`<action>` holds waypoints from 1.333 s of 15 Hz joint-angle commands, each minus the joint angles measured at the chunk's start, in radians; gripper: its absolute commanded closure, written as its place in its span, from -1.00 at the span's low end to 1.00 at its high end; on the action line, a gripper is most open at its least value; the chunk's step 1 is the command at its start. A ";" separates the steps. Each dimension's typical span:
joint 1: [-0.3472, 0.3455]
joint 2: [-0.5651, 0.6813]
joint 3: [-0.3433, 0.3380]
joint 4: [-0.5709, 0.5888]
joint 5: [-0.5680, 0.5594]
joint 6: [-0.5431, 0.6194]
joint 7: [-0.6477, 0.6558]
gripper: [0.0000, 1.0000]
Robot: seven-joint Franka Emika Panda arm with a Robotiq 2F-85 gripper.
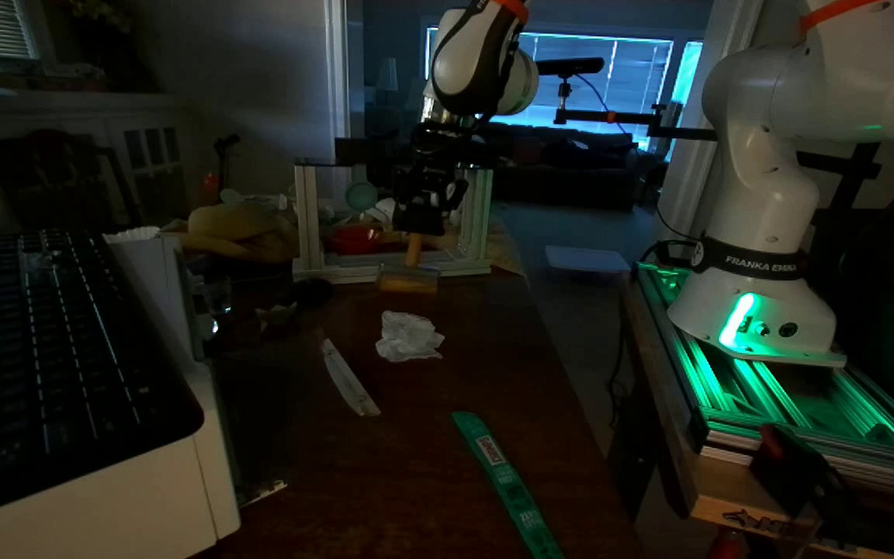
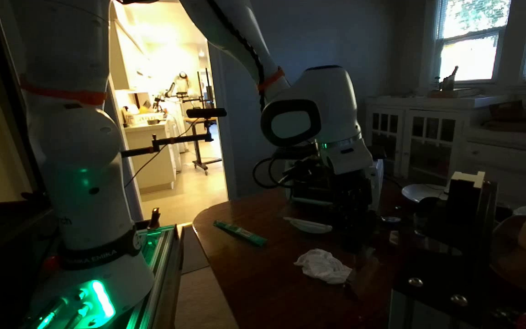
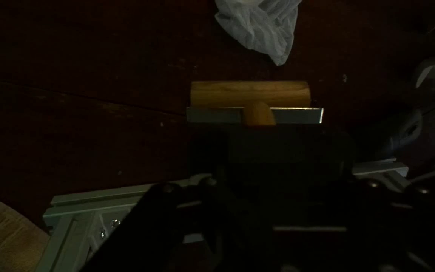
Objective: Pick up the roller and move it left and right over the table
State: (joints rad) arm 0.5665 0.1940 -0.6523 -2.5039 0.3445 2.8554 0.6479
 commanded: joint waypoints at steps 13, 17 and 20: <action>-0.500 -0.135 0.352 0.125 -0.214 -0.381 0.081 0.31; -0.579 -0.152 0.403 0.135 -0.264 -0.404 0.088 0.31; -0.621 -0.159 0.417 0.140 -0.286 -0.400 0.082 0.31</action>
State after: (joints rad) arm -0.0052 0.0664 -0.2609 -2.3708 0.1003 2.4889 0.7085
